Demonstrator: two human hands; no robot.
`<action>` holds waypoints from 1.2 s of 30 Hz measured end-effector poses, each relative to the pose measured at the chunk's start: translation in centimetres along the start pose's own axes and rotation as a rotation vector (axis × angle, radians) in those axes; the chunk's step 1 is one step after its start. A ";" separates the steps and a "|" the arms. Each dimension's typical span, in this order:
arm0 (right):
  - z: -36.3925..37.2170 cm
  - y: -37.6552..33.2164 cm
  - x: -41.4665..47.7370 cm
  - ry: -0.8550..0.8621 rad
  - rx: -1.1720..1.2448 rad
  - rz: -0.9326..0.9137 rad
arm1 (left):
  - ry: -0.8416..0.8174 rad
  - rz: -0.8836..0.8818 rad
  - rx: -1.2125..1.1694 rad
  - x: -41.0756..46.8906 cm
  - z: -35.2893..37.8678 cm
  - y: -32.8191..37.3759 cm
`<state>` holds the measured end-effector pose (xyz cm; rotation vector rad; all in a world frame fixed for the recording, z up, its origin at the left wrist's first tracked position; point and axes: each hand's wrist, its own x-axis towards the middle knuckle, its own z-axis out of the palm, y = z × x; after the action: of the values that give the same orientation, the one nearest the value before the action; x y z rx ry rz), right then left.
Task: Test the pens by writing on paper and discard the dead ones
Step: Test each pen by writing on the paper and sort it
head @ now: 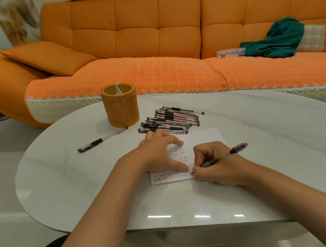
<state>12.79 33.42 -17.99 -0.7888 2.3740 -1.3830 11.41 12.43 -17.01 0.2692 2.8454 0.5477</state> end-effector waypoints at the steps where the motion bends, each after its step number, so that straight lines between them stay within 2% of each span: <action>1: 0.0 0.0 0.0 -0.003 -0.006 0.000 | -0.001 -0.001 0.001 0.0 0.0 0.0; 6: 0.0 0.1 0.1 0.012 -0.005 0.003 | 0.000 -0.005 0.001 -0.1 0.1 0.0; 11: -0.5 -0.2 0.3 0.207 0.221 0.052 | 0.003 0.007 -0.011 -0.2 0.0 0.0; 14: -0.6 -0.6 0.4 0.267 0.239 0.037 | 0.015 0.026 -0.011 -0.3 0.1 -0.1; 18: -1.4 -0.1 1.2 0.374 0.031 -0.115 | 0.032 0.057 -0.034 -0.5 0.1 -0.4; 21: -2.7 0.0 1.7 0.420 -0.356 -0.223 | 0.054 0.052 -0.039 -0.5 0.1 -0.5; 24: -2.8 -0.8 1.9 0.285 -0.623 -0.124 | 0.073 0.045 -0.002 -0.7 0.0 -0.4; 27: -1.9 -1.5 2.6 0.251 -0.849 0.002 | 0.093 0.048 -0.009 -1.0 0.0 -0.5; 36: 0.1 -1.5 4.2 0.238 -0.817 0.077 | 0.091 0.072 -0.057 -1.8 0.1 -1.0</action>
<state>9.90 30.29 -16.65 -0.7128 3.1447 -0.4456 12.97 11.14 -17.11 0.3466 2.9114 0.6706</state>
